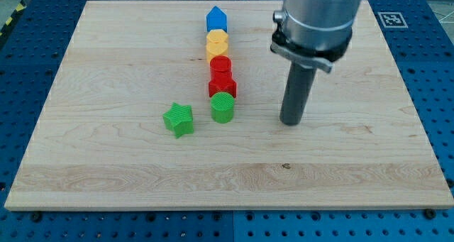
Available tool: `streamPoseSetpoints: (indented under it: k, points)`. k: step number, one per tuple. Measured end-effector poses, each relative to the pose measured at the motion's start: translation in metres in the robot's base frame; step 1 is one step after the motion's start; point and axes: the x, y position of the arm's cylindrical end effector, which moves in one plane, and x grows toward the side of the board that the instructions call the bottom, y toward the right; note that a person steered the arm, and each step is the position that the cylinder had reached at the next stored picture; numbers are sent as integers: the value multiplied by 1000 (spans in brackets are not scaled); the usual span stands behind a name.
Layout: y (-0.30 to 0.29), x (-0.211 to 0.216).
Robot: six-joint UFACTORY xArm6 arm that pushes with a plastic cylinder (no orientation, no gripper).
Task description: Point at the green star
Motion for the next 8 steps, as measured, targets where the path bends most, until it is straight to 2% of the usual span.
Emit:
streamPoseSetpoints:
  k: [1, 3, 5, 6, 8]
  points:
    - [-9, 28]
    - [-71, 96]
    - [-179, 81]
    - [-231, 50]
    - [-253, -27]
